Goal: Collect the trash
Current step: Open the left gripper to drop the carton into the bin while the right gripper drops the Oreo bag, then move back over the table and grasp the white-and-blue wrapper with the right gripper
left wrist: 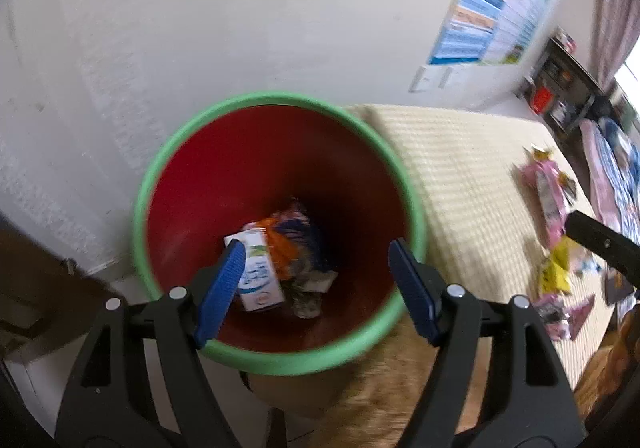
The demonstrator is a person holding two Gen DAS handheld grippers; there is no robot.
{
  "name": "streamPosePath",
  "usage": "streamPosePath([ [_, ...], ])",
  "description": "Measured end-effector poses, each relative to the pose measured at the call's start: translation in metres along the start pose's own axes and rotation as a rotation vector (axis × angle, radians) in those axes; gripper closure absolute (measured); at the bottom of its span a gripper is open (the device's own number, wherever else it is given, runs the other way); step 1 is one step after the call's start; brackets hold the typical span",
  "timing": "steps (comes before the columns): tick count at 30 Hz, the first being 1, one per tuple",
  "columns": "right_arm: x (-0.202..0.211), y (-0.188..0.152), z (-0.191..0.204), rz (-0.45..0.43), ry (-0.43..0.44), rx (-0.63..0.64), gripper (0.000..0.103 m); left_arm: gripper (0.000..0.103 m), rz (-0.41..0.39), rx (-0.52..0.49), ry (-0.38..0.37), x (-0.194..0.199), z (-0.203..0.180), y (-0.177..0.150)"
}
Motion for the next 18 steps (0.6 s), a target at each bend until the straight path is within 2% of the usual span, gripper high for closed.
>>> streamPosePath([
  [6, 0.066, -0.019, -0.118, -0.103, -0.223, -0.102, 0.04, 0.032, 0.026, -0.121, -0.049, 0.001, -0.056, -0.012],
  [11, 0.081, -0.036, -0.212, -0.077, -0.395, -0.178, 0.04, 0.032, 0.04, -0.236, -0.088, 0.005, -0.103, -0.024],
  [14, 0.072, -0.047, -0.248, -0.031, -0.416, -0.232, 0.04, 0.032, 0.063, -0.255, -0.123, 0.007, -0.126, -0.028],
  [18, 0.053, -0.054, -0.271, 0.001, -0.381, -0.276, 0.04, 0.032, 0.084, -0.283, -0.195, 0.01, -0.164, -0.031],
])
Point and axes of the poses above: each gripper's, at about its wrist camera, not at the fingertips, and x roughly against the way its jaws point, z to its left, y to its top, the point moved 10 cm from there along -x, roughly the way its jaws point, and after that the axes turned 2 degrees about x, right-handed, at the moved point
